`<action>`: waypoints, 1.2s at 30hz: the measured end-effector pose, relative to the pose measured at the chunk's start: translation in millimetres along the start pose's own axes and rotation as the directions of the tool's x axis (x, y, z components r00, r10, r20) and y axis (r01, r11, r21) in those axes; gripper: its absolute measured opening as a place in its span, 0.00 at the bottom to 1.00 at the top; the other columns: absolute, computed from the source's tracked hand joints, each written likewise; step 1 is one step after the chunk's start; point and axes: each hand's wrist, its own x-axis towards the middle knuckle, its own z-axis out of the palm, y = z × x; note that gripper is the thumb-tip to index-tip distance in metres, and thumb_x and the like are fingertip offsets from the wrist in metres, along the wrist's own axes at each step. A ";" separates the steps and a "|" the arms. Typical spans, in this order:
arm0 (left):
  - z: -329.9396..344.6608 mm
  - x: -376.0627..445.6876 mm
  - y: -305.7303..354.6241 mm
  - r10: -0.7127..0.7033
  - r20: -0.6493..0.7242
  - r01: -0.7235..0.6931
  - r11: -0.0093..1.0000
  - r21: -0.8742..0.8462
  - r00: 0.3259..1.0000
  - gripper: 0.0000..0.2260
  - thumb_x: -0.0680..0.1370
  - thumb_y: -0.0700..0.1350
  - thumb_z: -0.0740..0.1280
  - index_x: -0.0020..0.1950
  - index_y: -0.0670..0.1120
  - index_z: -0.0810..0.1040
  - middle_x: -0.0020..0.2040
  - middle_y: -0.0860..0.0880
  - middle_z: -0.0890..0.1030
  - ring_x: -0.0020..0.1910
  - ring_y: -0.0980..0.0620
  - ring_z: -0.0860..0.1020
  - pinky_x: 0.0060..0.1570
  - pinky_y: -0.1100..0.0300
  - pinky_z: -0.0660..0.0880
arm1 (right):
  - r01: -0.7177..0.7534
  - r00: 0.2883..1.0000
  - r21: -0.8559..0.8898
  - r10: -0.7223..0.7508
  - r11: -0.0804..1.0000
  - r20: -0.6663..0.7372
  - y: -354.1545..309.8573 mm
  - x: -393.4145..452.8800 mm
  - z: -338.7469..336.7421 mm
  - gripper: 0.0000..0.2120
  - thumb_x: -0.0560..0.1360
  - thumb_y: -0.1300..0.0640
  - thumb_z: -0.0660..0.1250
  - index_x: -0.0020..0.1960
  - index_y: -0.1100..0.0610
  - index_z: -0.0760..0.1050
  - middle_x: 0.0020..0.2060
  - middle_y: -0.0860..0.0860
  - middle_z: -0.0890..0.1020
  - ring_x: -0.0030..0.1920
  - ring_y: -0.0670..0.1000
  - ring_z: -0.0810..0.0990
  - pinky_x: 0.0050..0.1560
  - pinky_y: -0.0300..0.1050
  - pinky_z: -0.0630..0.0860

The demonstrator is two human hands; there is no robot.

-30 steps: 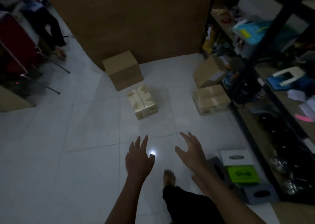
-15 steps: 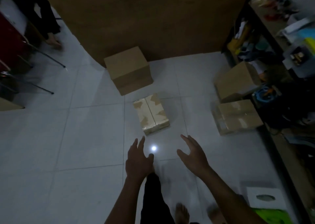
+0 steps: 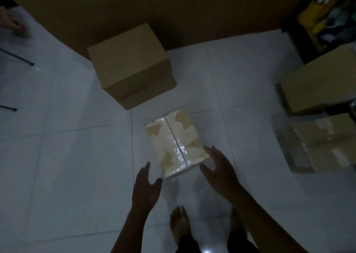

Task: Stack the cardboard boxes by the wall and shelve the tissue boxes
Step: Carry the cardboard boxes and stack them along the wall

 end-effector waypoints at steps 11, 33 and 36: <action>78.2 253.2 -4.5 0.066 -0.390 -0.144 0.974 -0.175 0.918 0.29 0.77 0.47 0.72 0.77 0.47 0.68 0.68 0.40 0.76 0.63 0.39 0.78 0.62 0.43 0.76 | 0.279 0.958 -0.105 -0.285 0.954 -0.043 76.1 238.7 79.8 0.28 0.78 0.53 0.68 0.77 0.50 0.66 0.76 0.52 0.67 0.75 0.53 0.64 0.70 0.38 0.59; 88.4 311.8 7.7 -0.128 -0.243 -0.046 0.797 -0.602 0.962 0.31 0.74 0.59 0.71 0.68 0.39 0.75 0.59 0.38 0.80 0.51 0.39 0.79 0.48 0.50 0.79 | -0.089 0.973 0.456 -0.021 0.885 0.231 133.3 396.9 138.2 0.65 0.50 0.16 0.65 0.74 0.57 0.67 0.71 0.57 0.74 0.67 0.60 0.75 0.69 0.61 0.71; 79.0 297.1 39.1 -0.024 -0.353 -0.199 0.789 -0.582 0.935 0.26 0.72 0.63 0.70 0.63 0.48 0.77 0.57 0.44 0.81 0.51 0.42 0.80 0.55 0.46 0.80 | -0.010 0.999 0.491 -0.015 0.871 0.046 100.0 368.3 100.1 0.62 0.52 0.17 0.61 0.73 0.57 0.69 0.67 0.57 0.77 0.64 0.60 0.77 0.68 0.58 0.72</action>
